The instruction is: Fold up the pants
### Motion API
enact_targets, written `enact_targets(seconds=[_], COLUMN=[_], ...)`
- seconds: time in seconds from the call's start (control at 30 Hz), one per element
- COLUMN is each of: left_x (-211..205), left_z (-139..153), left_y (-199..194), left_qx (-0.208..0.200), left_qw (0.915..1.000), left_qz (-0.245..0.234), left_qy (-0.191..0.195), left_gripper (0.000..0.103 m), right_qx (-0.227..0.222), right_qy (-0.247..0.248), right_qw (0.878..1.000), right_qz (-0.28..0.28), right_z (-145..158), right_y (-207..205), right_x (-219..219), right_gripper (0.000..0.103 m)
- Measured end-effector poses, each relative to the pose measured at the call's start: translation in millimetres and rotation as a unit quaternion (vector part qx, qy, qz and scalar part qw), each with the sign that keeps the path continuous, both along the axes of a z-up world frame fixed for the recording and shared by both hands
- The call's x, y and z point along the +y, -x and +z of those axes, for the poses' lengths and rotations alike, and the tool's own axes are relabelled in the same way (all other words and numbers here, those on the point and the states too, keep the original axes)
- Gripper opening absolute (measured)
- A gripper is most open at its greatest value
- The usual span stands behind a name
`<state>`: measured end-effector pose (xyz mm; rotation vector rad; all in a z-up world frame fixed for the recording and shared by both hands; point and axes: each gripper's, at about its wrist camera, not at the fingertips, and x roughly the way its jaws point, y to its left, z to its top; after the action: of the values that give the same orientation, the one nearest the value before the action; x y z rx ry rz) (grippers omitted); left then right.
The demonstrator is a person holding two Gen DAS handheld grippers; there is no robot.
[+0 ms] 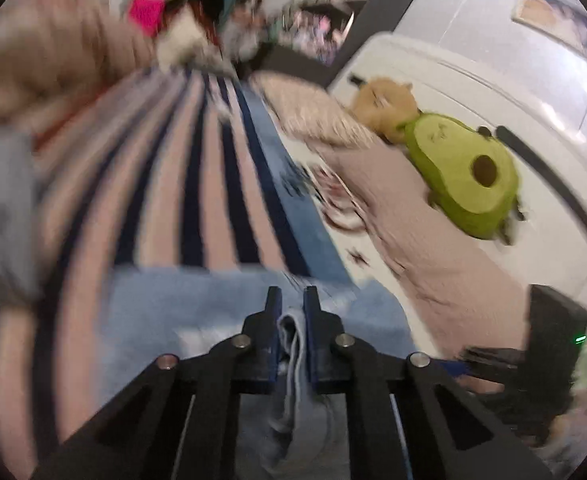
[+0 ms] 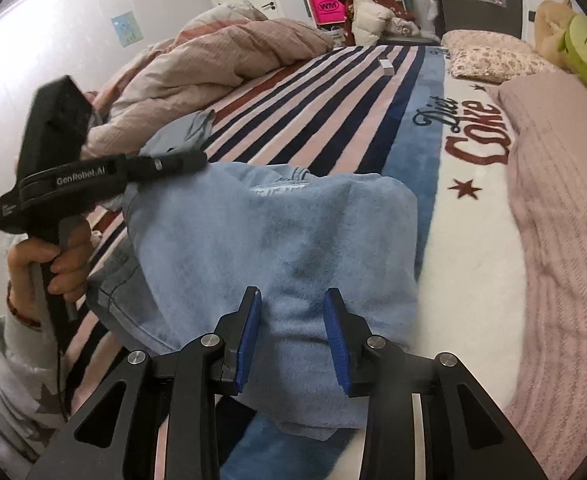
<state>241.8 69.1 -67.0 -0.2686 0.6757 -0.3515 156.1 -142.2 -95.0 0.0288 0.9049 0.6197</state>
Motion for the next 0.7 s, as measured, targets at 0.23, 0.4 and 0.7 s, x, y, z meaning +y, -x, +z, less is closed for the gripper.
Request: enact_targets(seconds=[0.23,0.4,0.7], left_x=[0.3,16.9,-18.8], left_z=[-17.4,-1.8,-17.7], left_y=[-9.8,21.2,65.6], left_qx=[0.064,0.054,0.045], left_qw=[0.9972,0.9984,0.9893], left_qz=[0.006,-0.019,-0.135], left_qy=[-0.038,0.003,-0.031], left_gripper=[0.003,0.053,0.065], right_qx=[0.003,0.001,0.002], right_qy=[0.011,0.015,0.013], right_qw=[1.000,1.000,1.000], right_qz=[0.007,0.008,-0.001], right_z=[-5.9,-3.8,-3.7], right_y=[4.9,7.2,7.9], right_x=[2.5,2.5,3.1], right_gripper=[0.029,0.029,0.029])
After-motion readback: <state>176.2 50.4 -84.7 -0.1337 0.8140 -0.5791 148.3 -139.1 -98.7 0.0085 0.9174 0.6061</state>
